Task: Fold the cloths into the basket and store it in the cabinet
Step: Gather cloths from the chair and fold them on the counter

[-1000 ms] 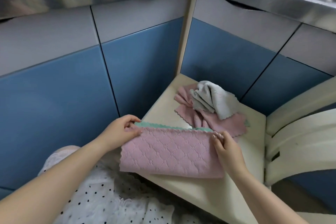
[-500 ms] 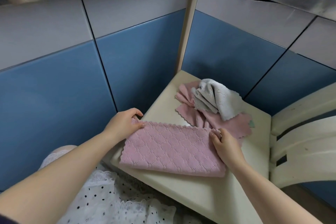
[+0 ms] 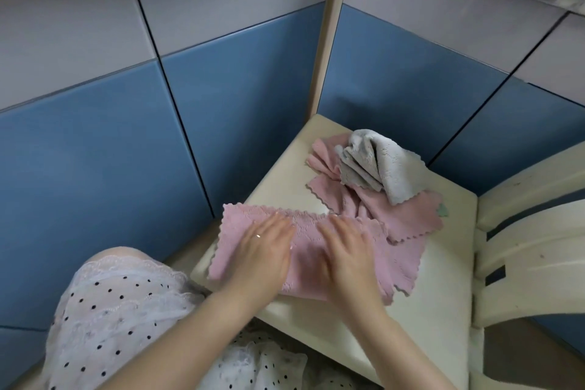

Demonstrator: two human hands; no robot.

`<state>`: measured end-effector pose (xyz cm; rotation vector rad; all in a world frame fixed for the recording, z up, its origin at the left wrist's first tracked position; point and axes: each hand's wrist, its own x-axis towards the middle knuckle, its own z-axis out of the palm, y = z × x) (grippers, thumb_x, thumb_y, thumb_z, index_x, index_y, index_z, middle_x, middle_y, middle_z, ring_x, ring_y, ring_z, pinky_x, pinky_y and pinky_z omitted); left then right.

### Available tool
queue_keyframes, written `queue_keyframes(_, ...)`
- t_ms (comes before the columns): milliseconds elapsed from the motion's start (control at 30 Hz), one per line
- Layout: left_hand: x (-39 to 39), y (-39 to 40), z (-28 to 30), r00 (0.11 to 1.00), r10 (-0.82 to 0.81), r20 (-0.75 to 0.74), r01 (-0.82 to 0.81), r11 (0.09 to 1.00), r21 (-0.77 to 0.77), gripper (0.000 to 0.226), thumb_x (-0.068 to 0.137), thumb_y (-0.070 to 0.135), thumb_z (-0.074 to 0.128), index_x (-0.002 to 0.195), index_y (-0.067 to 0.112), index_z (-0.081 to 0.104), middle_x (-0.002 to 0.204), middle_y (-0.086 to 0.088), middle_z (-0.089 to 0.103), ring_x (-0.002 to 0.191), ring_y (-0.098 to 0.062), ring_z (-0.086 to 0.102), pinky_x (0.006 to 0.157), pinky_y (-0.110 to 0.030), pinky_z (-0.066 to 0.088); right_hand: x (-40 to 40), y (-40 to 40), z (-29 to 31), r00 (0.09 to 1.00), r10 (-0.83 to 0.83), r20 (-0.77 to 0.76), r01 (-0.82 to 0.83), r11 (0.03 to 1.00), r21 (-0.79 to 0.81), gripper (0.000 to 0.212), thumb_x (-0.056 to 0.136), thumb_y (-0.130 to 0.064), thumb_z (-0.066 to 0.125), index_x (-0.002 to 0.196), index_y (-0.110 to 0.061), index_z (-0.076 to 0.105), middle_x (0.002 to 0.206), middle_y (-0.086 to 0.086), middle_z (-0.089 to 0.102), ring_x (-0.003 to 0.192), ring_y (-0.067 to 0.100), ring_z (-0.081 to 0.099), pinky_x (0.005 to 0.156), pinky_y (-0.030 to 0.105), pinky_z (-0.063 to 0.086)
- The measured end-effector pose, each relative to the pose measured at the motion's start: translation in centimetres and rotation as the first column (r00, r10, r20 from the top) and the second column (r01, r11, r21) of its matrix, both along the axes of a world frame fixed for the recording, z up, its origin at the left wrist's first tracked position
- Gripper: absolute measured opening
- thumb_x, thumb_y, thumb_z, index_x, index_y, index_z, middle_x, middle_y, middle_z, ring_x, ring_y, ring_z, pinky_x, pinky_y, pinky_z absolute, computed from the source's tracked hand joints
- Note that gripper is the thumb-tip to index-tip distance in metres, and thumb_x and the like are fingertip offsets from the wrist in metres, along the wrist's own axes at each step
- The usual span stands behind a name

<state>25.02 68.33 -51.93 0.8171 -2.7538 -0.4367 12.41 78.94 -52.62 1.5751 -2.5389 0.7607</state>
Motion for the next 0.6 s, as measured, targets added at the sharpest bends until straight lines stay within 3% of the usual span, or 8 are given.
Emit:
queue_keyframes(100, -0.8, 1.5, -1.0, 0.983, 0.038, 0.182, -0.05, 0.997, 0.062, 0.075, 0.082, 0.037, -0.004, 0.147, 0.019, 0.029, 0.155, 0.008, 0.021, 0.145, -0.011, 0.012, 0.118, -0.035, 0.001, 1.6, -1.1, -1.8, 0.994, 0.078, -0.081, -0.055, 0.965, 0.255, 0.044, 0.082, -0.031, 0.042, 0.12, -0.018, 0.061, 0.127, 0.005, 0.061, 0.119, 0.026, 0.057, 0.09, 0.054, 0.049)
queue_keyframes(167, -0.6, 1.6, -1.6, 0.974, 0.063, 0.22, -0.056, 0.998, -0.038, 0.061, 0.09, 0.034, 0.011, 0.143, 0.019, 0.037, 0.152, 0.006, 0.029, 0.143, -0.013, 0.022, 0.118, -0.039, 0.016, 1.4, -0.9, -2.4, 0.994, 0.087, -0.071, -0.059, 0.942, 0.329, 0.045, 0.085, -0.033, 0.04, 0.12, -0.017, 0.063, 0.128, 0.003, 0.061, 0.119, 0.023, 0.057, 0.088, 0.053, 0.051)
queue_keyframes(233, -0.3, 1.3, -2.0, 0.963, 0.084, 0.255, -0.072, 0.996, -0.054, 0.052, 0.09, 0.034, 0.028, 0.129, 0.018, 0.057, 0.139, 0.001, 0.052, 0.131, -0.016, 0.045, 0.11, -0.041, 0.036, 0.9, -0.5, -2.6, 0.991, 0.092, -0.096, -0.051, 0.932, 0.359, 0.047, 0.088, -0.039, 0.037, 0.125, -0.019, 0.06, 0.132, 0.004, 0.058, 0.123, 0.023, 0.054, 0.101, 0.048, 0.042)
queue_keyframes(333, 0.5, 0.8, -2.8, 0.943, 0.08, 0.322, -0.06, 0.996, -0.072, 0.055, 0.092, 0.043, 0.029, 0.13, 0.016, 0.056, 0.138, -0.003, 0.053, 0.129, -0.019, 0.048, 0.108, -0.041, 0.025, 0.0, 0.4, -2.7, 0.983, 0.112, -0.149, -0.037, 0.901, 0.432, 0.057, 0.092, -0.053, 0.028, 0.133, -0.022, 0.052, 0.14, 0.005, 0.05, 0.13, 0.024, 0.046, 0.107, 0.04, 0.02)
queue_keyframes(467, 1.4, -0.2, -2.7, 0.927, 0.092, 0.364, -0.069, 0.995, -0.076, 0.069, 0.096, 0.053, 0.007, 0.137, 0.014, 0.047, 0.145, -0.005, 0.044, 0.136, -0.021, 0.038, 0.108, -0.041, 0.015, -1.4, 1.7, -2.1, 0.986, 0.077, -0.145, 0.001, 0.879, 0.476, 0.07, 0.092, -0.064, 0.015, 0.144, -0.022, 0.033, 0.152, 0.002, 0.029, 0.141, 0.02, 0.023, 0.111, 0.041, 0.008)
queue_keyframes(533, 1.6, -0.2, -2.4, 0.934, 0.084, 0.348, -0.074, 0.996, -0.043, 0.075, 0.092, 0.056, -0.004, 0.146, 0.016, 0.031, 0.154, -0.004, 0.024, 0.144, -0.022, 0.019, 0.113, -0.041, 0.004, -1.7, 2.1, -1.9, 0.991, 0.088, -0.097, -0.028, 0.867, 0.498, 0.071, 0.091, -0.065, 0.014, 0.149, -0.023, 0.015, 0.156, -0.002, 0.006, 0.145, 0.018, 0.003, 0.113, 0.041, -0.004)
queue_keyframes(567, 1.5, -0.3, -2.4, 0.945, 0.075, 0.32, -0.066, 0.997, -0.039, 0.074, 0.092, 0.056, -0.005, 0.149, 0.017, 0.02, 0.157, -0.002, 0.011, 0.146, -0.021, 0.007, 0.115, -0.04, -0.003, -1.8, 2.0, -1.6, 0.993, 0.091, -0.077, -0.04, 0.863, 0.504, 0.072, 0.09, -0.064, 0.016, 0.149, -0.023, 0.012, 0.156, -0.003, 0.002, 0.146, 0.018, 0.0, 0.112, 0.041, -0.006)
queue_keyframes(600, 1.4, -0.2, -2.2, 0.955, 0.049, 0.292, -0.039, 0.998, -0.04, 0.069, 0.093, 0.055, 0.001, 0.149, 0.018, 0.016, 0.157, 0.0, 0.006, 0.146, -0.021, 0.002, 0.116, -0.04, -0.006, -1.9, 1.8, -1.3, 0.991, 0.097, -0.094, -0.04, 0.877, 0.479, 0.07, 0.09, -0.062, 0.022, 0.148, -0.023, 0.023, 0.157, -0.001, 0.014, 0.146, 0.021, 0.012, 0.112, 0.043, 0.001)
